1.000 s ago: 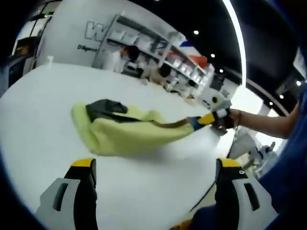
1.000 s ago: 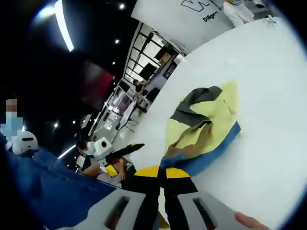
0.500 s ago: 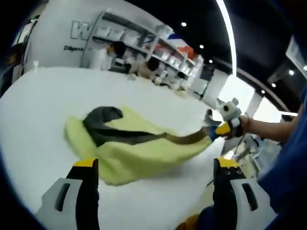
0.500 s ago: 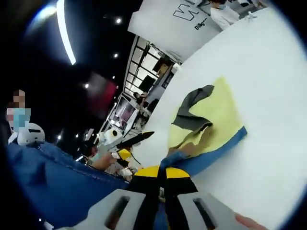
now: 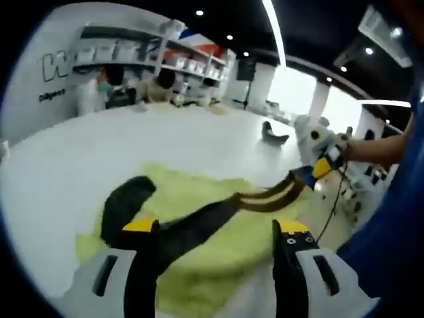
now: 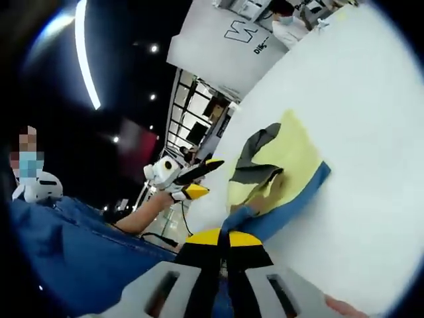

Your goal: Fold the garment on the visible template until the final outline fits inside the template.

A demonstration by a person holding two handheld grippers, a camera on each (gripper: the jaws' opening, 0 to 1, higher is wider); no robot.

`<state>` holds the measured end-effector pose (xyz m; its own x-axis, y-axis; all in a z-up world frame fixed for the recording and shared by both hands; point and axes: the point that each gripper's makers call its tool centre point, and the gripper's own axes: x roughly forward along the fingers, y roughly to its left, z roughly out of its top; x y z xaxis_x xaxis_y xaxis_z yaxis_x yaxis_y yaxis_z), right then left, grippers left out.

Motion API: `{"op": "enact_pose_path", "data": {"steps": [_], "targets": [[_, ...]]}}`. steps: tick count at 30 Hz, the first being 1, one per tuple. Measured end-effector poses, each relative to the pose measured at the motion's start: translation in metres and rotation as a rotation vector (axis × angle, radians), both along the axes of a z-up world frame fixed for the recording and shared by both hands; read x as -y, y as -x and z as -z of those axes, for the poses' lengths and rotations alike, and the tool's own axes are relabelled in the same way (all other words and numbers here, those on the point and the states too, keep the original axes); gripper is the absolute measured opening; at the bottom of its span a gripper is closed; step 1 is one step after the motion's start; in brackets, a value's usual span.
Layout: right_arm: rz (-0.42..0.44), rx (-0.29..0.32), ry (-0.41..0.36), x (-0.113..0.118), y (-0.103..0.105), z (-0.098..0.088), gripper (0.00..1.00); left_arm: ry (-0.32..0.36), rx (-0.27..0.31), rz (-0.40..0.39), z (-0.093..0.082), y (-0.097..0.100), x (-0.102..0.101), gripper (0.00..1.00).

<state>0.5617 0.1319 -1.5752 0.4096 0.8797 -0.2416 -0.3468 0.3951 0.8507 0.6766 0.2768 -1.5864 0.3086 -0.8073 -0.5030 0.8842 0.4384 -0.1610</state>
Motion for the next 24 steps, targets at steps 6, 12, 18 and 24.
{"op": "enact_pose_path", "data": {"steps": [6,12,18,24], "targets": [[0.022,-0.007,-0.022,-0.004,-0.001,-0.002,0.0,-0.07,0.018,0.137,0.023,-0.02,0.018,0.63],[0.042,-0.011,-0.042,-0.003,-0.003,0.0,0.0,-0.119,0.004,0.215,0.043,-0.032,0.029,0.56],[0.064,-0.021,-0.06,-0.002,-0.003,0.002,0.0,-0.175,-0.007,0.257,0.059,-0.041,0.034,0.47],[0.075,-0.028,-0.066,-0.001,-0.003,0.005,0.0,-0.27,-0.028,0.316,0.078,-0.038,0.031,0.47]]}}
